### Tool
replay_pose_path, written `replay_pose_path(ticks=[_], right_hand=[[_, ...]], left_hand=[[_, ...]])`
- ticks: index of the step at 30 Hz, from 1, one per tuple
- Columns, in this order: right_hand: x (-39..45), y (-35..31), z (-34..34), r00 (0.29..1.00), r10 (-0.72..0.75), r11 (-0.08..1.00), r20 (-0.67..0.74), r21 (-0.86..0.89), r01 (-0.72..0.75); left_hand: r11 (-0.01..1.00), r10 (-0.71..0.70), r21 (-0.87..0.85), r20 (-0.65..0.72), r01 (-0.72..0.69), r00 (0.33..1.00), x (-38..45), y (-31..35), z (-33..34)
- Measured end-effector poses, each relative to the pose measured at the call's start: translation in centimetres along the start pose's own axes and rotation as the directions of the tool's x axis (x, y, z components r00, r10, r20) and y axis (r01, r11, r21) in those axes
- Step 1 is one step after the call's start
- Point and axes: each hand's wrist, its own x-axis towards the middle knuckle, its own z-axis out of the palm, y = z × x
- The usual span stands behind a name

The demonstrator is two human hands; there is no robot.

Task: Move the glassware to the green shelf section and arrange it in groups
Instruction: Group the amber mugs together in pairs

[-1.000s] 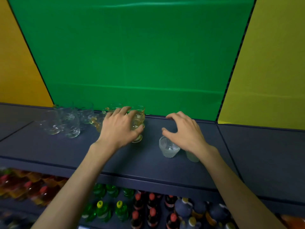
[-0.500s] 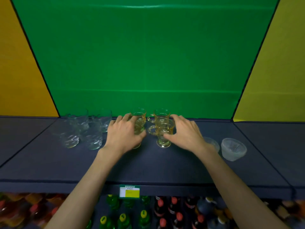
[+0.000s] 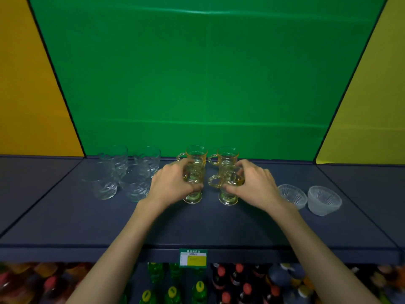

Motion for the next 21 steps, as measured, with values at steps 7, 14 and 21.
replay_pose_path(ticks=[7,14,21], right_hand=[[-2.3,0.0,0.2,0.998,-0.033,0.999,-0.050,0.024,0.034],[-3.4,-0.3,0.0,0.996,-0.041,0.999,-0.084,0.007,0.042],[-4.0,-0.5,-0.1,0.996,-0.050,0.998,-0.080,-0.029,0.048]], left_hand=[[0.985,-0.043,-0.166,-0.003,0.042,0.999,-2.3,-0.6,0.9],[0.975,-0.035,-0.221,-0.036,0.026,0.999,-4.0,-0.8,1.1],[0.972,-0.013,-0.234,-0.037,0.004,0.999,-4.6,-1.1,0.9]])
